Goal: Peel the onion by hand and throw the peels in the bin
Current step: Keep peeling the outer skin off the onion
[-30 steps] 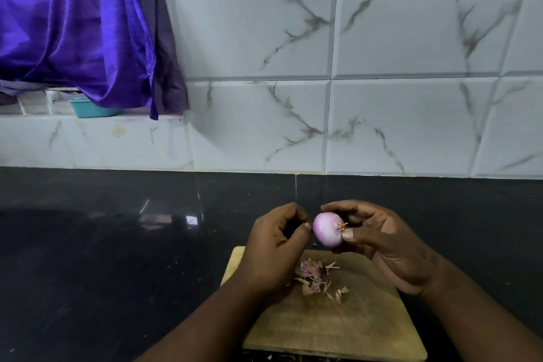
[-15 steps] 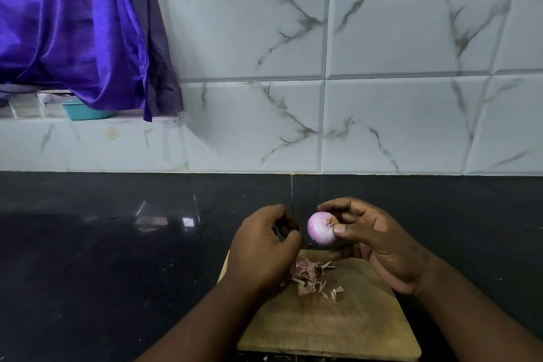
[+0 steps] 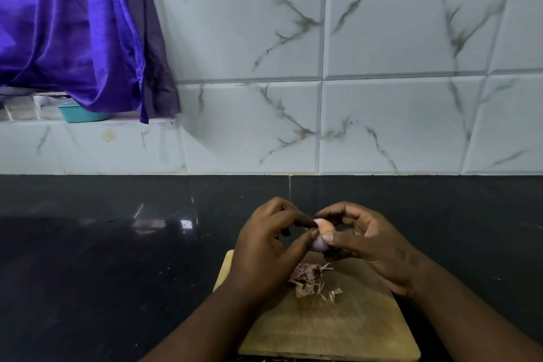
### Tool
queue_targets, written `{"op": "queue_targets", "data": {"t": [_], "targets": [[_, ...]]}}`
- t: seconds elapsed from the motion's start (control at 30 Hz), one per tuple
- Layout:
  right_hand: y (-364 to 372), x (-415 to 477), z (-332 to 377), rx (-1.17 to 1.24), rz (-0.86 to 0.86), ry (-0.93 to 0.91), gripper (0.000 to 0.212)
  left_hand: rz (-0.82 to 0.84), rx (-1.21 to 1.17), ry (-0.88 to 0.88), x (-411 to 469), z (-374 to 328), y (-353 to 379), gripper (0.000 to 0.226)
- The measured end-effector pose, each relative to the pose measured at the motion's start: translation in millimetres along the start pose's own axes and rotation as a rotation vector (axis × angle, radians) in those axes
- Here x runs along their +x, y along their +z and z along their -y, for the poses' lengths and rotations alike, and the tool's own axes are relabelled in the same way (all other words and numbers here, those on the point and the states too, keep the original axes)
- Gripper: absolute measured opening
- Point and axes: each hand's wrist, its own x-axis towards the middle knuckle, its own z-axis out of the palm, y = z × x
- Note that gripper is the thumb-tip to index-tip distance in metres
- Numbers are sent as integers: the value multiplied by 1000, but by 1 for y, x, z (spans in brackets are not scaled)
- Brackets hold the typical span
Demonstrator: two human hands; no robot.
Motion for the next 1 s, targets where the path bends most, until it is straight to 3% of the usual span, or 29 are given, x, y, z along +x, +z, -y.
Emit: {"op": "queue_targets", "data": {"t": [0.1,0.2,0.43,0.73,1.0], "targets": [[1,0,0,16,16,6,44,-33,-74,-46,0,1,0,4],[2,1,1,12,28,4,52,-60,-172,-145,0,2,2,11],[-1,3,-1,-14,-43,-19,50,27,-217,-253,-1,3,4,12],[-2,4,-3,-28,-44,-30,46,38,36,-126,-3,6,2,20],[-2,3,-3,-54,-34,-48,42,17,57,-81,-3,3,2,18]]}}
